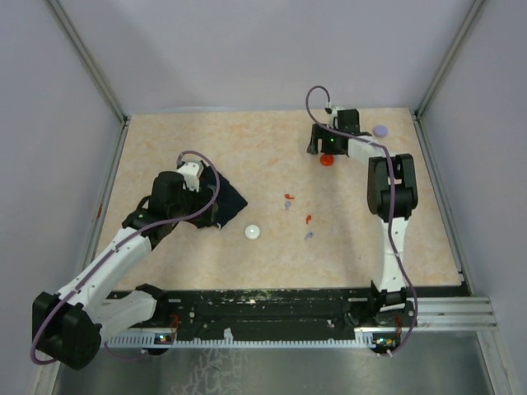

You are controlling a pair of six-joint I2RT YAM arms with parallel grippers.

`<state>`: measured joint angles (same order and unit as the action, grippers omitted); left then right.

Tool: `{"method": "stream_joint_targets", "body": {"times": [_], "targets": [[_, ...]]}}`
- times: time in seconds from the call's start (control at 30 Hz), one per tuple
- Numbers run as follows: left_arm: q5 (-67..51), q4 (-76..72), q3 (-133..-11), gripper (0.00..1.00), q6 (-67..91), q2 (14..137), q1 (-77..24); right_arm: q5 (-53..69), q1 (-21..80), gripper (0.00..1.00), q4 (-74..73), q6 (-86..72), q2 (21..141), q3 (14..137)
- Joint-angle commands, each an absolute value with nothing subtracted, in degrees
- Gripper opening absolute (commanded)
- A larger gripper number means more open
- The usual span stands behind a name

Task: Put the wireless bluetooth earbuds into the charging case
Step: Pick up the charging case at the center of the board.

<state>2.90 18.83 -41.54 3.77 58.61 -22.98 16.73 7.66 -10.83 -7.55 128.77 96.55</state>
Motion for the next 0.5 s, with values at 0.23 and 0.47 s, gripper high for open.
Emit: {"method": "stream_joint_targets", "body": {"times": [0.23,0.47], "targets": [[1.42,17.69,-41.13,1.00,3.50,57.95,-22.50,18.70,7.27,0.75,-12.54,-7.56,121.59,89.56],[0.45,17.53,-41.04,1.00,2.81,58.10,-22.45,16.71,7.26,0.75,-13.36,-7.11,117.16,83.97]]}}
